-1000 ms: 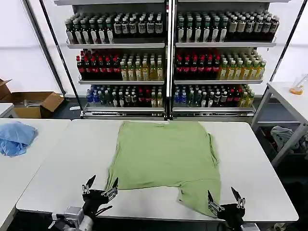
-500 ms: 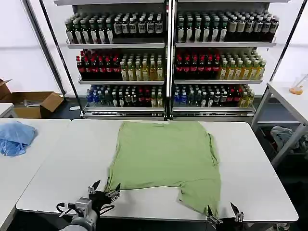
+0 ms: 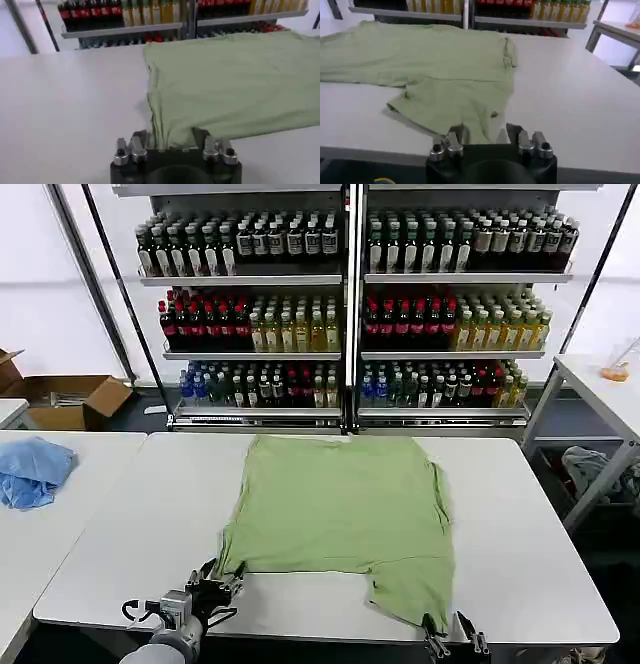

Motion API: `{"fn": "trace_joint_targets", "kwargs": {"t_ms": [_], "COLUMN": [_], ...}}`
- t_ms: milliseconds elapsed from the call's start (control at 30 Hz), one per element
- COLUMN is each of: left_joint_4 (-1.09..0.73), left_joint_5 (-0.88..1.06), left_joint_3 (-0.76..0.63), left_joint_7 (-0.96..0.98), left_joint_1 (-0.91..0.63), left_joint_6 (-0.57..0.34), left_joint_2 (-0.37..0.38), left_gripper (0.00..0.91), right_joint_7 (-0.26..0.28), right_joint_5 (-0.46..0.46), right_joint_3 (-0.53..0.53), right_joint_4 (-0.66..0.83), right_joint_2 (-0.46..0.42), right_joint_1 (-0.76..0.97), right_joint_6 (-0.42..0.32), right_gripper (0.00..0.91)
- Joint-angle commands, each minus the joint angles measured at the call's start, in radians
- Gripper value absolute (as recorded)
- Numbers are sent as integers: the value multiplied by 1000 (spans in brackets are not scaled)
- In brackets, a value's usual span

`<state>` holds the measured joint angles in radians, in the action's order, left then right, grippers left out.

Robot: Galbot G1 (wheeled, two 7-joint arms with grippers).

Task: Fold and organize the clothes.

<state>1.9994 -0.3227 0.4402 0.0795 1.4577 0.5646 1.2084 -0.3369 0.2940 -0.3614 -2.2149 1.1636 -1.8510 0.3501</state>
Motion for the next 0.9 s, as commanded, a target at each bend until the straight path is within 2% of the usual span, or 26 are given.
{"fn": "trace_joint_targets", "kwargs": {"t_ms": [33,467,600,900], "left_joint_4": [-16,38,114,263], "left_joint_5": [-41,-118,-133,-138], "left_joint_3": [-3,23,52,114], "left_joint_7": [-9,-41,-41,-41], "left_joint_1": [-8,11,51,136], "left_joint_6": [12,-15,-30,-46], "left_joint_2": [-3,-4,-2,11], "left_gripper": [71,71,71,71], "right_joint_7": [-7,38,51,58], "right_joint_5": [12,15,28,75], "right_joint_3": [18,-17,-71,-188], "right_joint_4": [13,-25,-82,-192], "right_joint_2": [3,-4,-21,-69], "right_joint_1": [1,-17,-43,-72], "right_joint_6": [7,-61,-109,-136], "right_gripper": [0,0,0,0]}}
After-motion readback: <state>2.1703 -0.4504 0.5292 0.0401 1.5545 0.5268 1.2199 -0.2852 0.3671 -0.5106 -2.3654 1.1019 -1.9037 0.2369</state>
